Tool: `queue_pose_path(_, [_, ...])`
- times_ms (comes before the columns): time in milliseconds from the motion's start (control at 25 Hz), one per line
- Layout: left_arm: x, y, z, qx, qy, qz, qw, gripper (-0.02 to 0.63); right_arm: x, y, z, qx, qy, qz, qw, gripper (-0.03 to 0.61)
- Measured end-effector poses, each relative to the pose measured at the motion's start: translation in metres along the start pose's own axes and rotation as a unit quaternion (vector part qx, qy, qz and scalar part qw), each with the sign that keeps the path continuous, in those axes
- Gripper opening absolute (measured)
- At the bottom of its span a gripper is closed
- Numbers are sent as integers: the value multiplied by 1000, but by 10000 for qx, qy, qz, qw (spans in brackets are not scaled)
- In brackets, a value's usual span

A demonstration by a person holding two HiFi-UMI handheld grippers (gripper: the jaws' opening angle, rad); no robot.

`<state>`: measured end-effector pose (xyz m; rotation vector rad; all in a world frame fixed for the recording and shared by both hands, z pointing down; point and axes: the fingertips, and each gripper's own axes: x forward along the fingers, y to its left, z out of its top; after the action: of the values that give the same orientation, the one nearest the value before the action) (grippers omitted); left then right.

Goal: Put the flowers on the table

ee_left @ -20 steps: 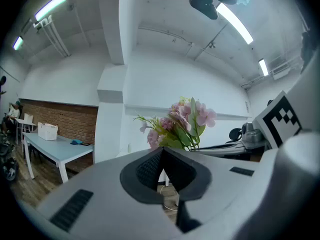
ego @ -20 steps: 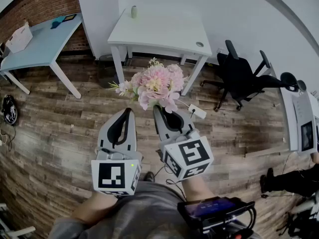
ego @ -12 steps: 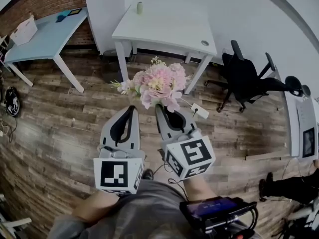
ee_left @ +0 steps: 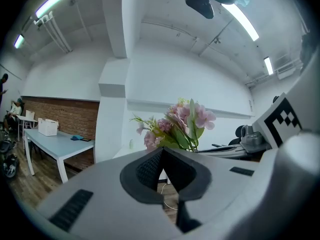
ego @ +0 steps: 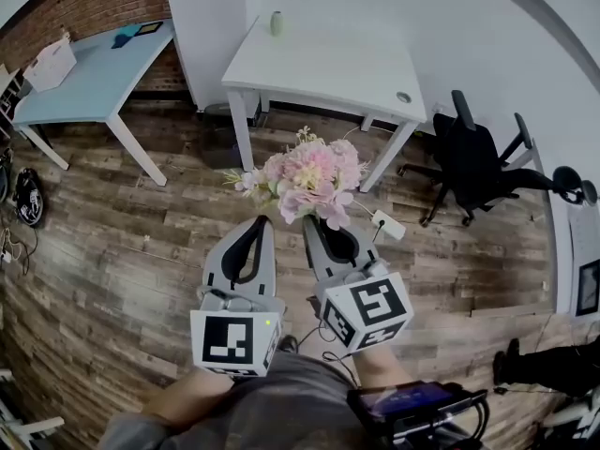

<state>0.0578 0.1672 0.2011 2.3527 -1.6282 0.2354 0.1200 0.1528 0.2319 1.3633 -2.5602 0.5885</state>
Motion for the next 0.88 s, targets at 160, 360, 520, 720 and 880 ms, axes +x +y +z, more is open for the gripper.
queue_pose_path(160, [44, 32, 7, -48, 39, -76, 10000, 8, 45, -17, 14, 69, -12, -69, 10000, 21])
queue_pose_path(360, [98, 73, 21, -59, -16, -202, 9998, 8, 105, -35, 34, 68, -71, -183, 9998, 21])
queue_pose_path(520, [130, 107, 30, 3, -103, -259, 9996, 8, 153, -39, 46, 39, -145, -179, 9997, 21])
queue_pose_path(720, [166, 142, 44, 141, -299, -336, 9989, 8, 201, -48, 66, -34, -288, -214, 9994, 21])
queue_pose_path(880, [191, 156, 50, 105, -339, -397, 9986, 8, 225, -57, 79, -63, -426, -279, 9987, 21])
